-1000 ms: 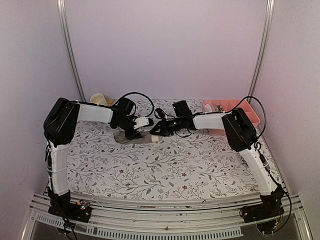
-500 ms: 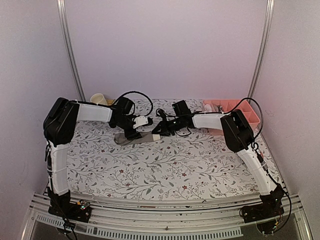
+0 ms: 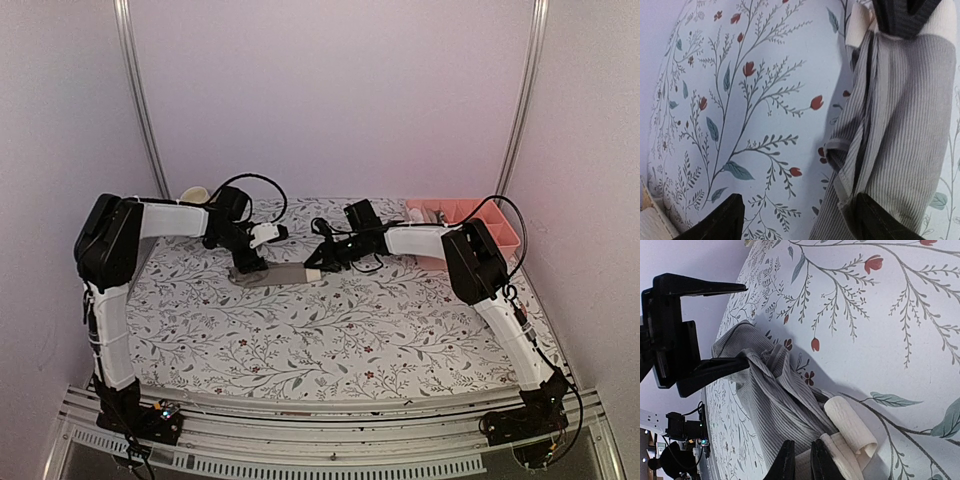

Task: Roll the underwear
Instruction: Smooth out the underwear at the center of the board.

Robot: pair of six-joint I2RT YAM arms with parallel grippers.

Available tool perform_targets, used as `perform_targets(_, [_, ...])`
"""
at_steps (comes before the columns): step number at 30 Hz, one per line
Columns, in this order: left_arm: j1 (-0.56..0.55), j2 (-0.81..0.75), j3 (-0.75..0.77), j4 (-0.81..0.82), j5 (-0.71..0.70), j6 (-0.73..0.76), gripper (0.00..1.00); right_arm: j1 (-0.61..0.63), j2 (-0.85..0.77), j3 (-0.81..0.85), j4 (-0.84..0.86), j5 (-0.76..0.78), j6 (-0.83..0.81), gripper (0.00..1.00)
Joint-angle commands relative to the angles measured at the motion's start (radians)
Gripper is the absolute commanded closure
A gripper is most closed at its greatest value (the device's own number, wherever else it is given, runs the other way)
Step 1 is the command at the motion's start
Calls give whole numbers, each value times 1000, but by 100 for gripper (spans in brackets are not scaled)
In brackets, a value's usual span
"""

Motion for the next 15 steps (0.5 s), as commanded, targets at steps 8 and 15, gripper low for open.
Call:
perform_targets(8, [63,2,-85,-64,-60,35,22,-12,32,1,-127,87,-58,87])
perform_targets(15, [111,-10,-47,-97,2,-1,19,-12,44,17,-163,126,-78,87])
